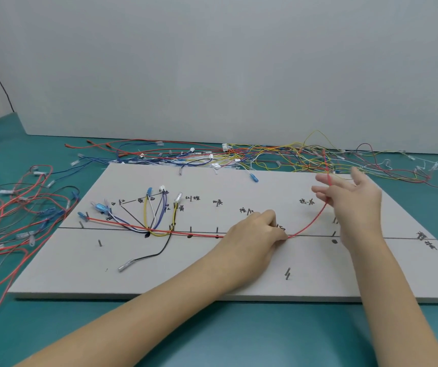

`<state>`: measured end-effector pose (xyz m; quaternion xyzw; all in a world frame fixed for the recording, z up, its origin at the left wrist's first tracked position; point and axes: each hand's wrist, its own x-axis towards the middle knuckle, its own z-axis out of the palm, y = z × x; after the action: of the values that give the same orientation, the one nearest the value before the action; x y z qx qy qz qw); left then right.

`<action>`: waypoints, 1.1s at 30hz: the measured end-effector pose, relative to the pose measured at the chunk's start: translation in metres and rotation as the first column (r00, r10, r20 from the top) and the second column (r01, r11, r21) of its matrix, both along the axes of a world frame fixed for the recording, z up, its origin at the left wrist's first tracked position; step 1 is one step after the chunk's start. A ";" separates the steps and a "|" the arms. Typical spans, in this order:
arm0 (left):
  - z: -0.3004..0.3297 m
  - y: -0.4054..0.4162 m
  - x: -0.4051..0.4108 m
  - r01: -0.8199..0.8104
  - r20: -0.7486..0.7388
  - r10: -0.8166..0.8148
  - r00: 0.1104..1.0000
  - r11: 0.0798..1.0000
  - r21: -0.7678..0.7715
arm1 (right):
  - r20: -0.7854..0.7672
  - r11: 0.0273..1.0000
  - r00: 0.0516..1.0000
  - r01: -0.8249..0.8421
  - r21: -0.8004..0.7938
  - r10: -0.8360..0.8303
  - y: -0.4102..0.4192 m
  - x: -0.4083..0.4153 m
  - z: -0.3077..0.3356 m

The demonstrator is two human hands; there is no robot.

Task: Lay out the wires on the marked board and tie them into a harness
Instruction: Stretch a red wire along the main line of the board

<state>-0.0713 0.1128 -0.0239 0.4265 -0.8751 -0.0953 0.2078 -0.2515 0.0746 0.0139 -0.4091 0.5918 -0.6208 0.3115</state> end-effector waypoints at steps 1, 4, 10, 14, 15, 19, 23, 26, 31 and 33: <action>0.000 0.000 0.000 0.000 0.003 -0.001 1.000 1.000 0.002 | 0.048 1.000 0.999 0.010 0.004 -0.010 0.000 -0.004 0.001; 0.000 0.001 0.001 0.005 0.015 -0.005 1.000 1.000 -0.010 | 0.035 0.998 0.997 0.063 0.021 -0.064 0.002 -0.014 0.001; 0.001 0.005 0.001 0.042 0.054 -0.039 0.998 0.998 -0.050 | -0.313 0.942 0.938 0.232 0.242 -0.150 0.003 -0.037 -0.003; 0.002 0.004 0.001 0.038 0.081 -0.038 0.996 0.999 0.001 | -0.404 0.899 0.906 0.275 0.342 -0.124 0.008 -0.042 -0.001; 0.002 0.004 0.002 0.039 0.088 -0.041 0.995 0.999 0.030 | -0.413 0.889 0.904 0.277 0.364 -0.112 0.007 -0.044 -0.001; -0.001 0.002 0.000 0.032 0.130 -0.045 0.990 0.995 0.093 | -0.470 0.863 0.880 0.286 0.415 -0.066 0.004 -0.044 -0.002; -0.005 0.000 -0.001 0.034 0.110 -0.049 0.993 0.991 0.130 | -0.479 0.872 0.876 0.277 0.404 -0.056 0.001 -0.042 -0.005; -0.007 0.000 -0.002 0.022 0.109 -0.035 0.993 0.993 0.117 | -0.456 0.893 0.889 0.241 0.380 -0.046 -0.004 -0.038 -0.010; -0.007 0.001 -0.003 0.017 0.117 -0.029 0.993 0.994 0.106 | -0.442 0.947 0.897 0.146 0.288 -0.004 -0.010 -0.029 -0.018; -0.007 0.001 -0.003 0.013 0.115 -0.025 0.993 0.995 0.102 | -0.465 0.952 0.885 0.143 0.270 -0.001 -0.013 -0.026 -0.020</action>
<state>-0.0739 0.1142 -0.0306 0.4328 -0.8839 -0.1164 0.1337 -0.2775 0.0613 -0.0060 -0.4705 0.7499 -0.4214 0.1968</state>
